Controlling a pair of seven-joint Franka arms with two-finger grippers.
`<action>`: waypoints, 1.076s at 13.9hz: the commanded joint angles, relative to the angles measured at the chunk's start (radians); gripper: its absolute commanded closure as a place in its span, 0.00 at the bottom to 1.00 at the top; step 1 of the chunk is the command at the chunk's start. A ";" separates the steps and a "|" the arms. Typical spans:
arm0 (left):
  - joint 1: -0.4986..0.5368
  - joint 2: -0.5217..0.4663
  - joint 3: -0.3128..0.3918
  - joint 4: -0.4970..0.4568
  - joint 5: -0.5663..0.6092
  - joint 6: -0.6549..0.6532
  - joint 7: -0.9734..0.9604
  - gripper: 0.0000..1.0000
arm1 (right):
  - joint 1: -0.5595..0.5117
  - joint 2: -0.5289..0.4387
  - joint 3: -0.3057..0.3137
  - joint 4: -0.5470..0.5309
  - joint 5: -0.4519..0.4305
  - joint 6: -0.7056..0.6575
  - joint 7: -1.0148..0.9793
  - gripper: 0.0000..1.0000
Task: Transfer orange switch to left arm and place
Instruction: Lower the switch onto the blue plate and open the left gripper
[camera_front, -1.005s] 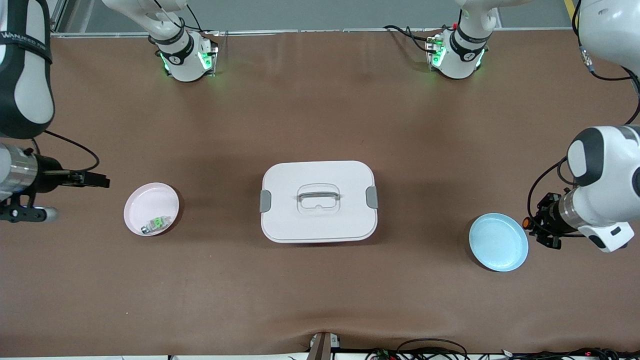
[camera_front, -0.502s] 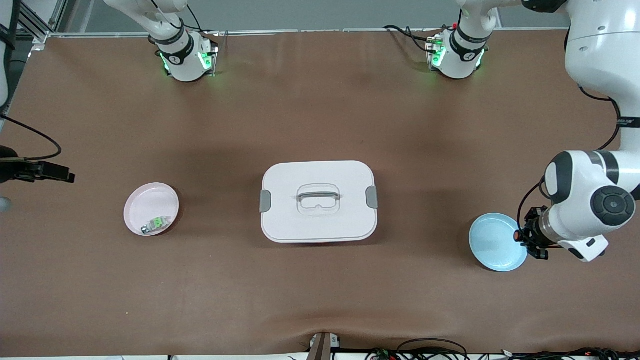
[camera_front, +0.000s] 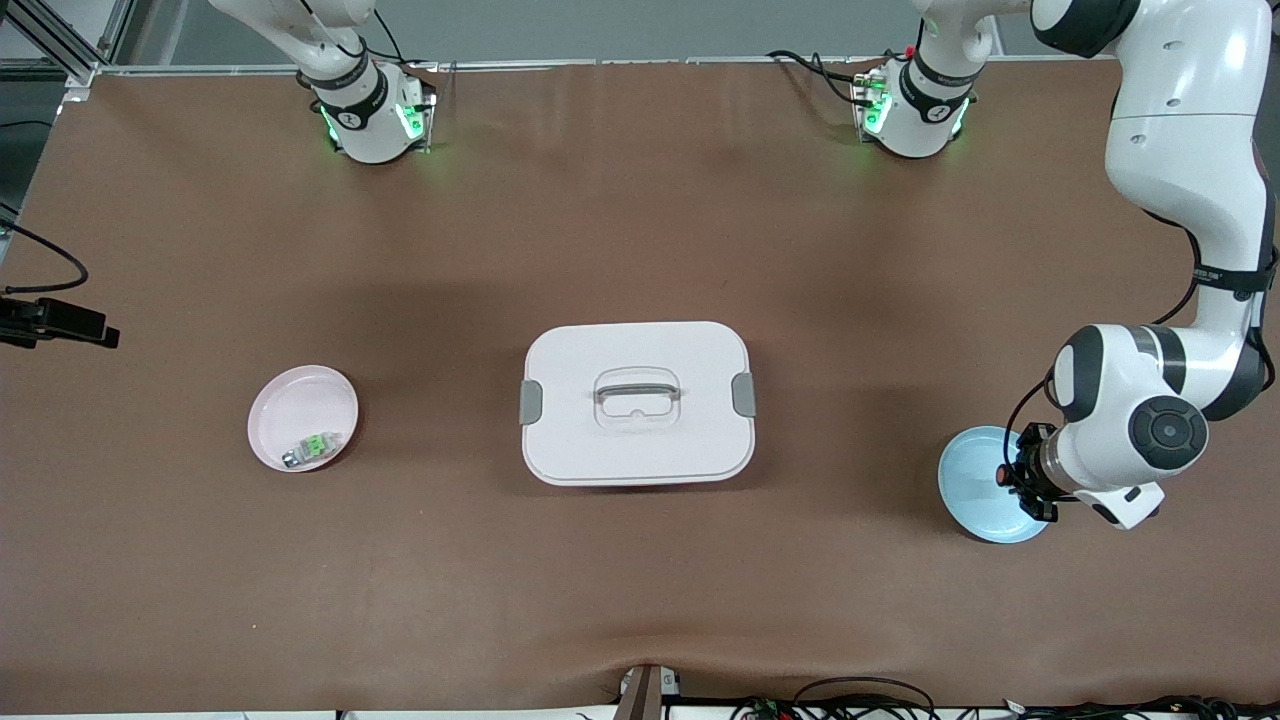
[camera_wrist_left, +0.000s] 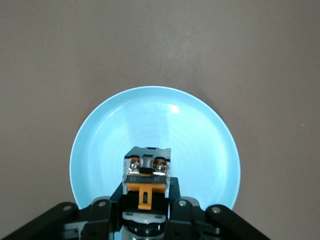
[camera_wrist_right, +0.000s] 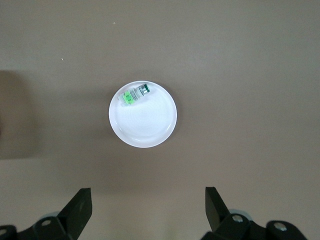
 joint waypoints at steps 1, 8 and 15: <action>0.007 0.002 -0.006 -0.025 0.023 0.023 -0.008 0.95 | -0.019 -0.009 0.008 0.033 0.000 -0.017 -0.002 0.00; 0.016 0.020 -0.010 -0.054 0.011 0.096 0.002 0.93 | -0.010 -0.058 0.014 0.030 0.003 -0.073 0.003 0.00; 0.079 0.043 -0.068 -0.066 0.011 0.136 0.002 0.93 | 0.012 -0.141 0.016 -0.056 0.000 -0.057 0.009 0.00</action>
